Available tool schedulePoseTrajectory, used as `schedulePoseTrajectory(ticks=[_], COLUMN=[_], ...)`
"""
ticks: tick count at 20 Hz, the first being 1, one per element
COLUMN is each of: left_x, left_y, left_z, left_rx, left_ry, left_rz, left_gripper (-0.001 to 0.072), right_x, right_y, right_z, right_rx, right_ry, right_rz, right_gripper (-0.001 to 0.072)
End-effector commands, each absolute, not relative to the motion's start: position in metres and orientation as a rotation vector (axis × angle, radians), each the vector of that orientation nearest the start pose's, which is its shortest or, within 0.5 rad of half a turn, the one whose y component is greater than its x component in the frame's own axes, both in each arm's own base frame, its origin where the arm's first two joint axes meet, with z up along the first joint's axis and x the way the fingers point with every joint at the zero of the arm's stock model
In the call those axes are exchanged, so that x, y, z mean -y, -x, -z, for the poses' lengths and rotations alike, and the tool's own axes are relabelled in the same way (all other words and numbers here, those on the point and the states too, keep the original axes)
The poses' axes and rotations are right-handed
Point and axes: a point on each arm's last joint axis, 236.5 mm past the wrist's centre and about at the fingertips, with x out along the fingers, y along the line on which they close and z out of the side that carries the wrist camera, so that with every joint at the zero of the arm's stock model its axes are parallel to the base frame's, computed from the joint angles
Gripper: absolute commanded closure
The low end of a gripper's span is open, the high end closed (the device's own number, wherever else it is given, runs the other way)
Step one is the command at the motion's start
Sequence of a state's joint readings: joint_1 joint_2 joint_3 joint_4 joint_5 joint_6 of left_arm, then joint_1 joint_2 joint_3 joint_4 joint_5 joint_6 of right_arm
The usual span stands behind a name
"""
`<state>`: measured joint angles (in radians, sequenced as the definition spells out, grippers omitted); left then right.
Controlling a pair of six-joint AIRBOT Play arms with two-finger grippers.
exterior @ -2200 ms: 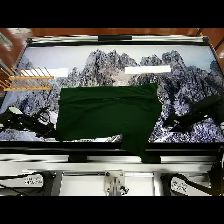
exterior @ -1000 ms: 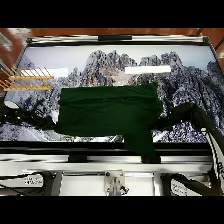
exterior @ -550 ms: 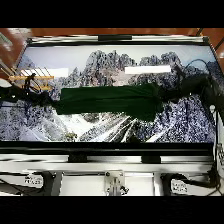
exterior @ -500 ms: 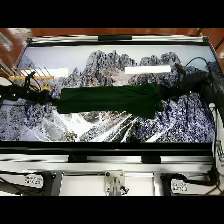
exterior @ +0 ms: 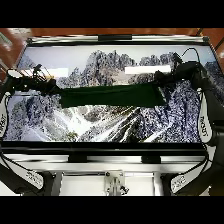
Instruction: Fold the shirts.
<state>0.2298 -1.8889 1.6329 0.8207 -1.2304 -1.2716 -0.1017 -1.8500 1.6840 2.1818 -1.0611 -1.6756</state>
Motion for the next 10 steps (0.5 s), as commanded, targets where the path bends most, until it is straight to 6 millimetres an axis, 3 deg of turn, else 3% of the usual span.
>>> schedulePoseTrajectory(ticks=[1, 3, 5, 6, 8, 9, 10], left_x=[0.045, 0.048, 0.049, 0.05, 0.052, 0.052, 0.053], left_y=[-0.517, -0.517, -0.517, -0.516, -0.512, -0.511, -0.51], left_z=[0.066, 0.072, 0.07, 0.067, 0.056, 0.048, 0.042], left_rx=[-1.27, -1.278, -1.276, -1.28, -1.295, -1.298, -1.3], left_ry=[0.641, 0.642, 0.642, 0.64, 0.627, 0.615, 0.605], left_rz=[0.391, 0.392, 0.397, 0.406, 0.442, 0.464, 0.482], left_gripper=[0.0674, 0.0591, 0.0214, 0.0145, 0.0145, 0.0147, 0.0147], right_x=[-0.06, -0.058, -0.058, -0.059, -0.047, -0.034, -0.014], right_y=[-0.561, -0.564, -0.569, -0.568, -0.564, -0.561, -0.555], right_z=[0.049, 0.056, 0.054, 0.05, 0.036, 0.03, 0.025], right_rx=[-1.147, -1.142, -1.119, -1.115, -1.116, -1.119, -1.128], right_ry=[-0.571, -0.575, -0.571, -0.535, -0.439, -0.366, -0.287], right_rz=[-0.232, -0.221, -0.226, -0.254, -0.262, -0.235, -0.184], right_gripper=[0.0617, 0.0609, 0.0218, 0.0202, 0.0186, 0.0089, 0.0088])
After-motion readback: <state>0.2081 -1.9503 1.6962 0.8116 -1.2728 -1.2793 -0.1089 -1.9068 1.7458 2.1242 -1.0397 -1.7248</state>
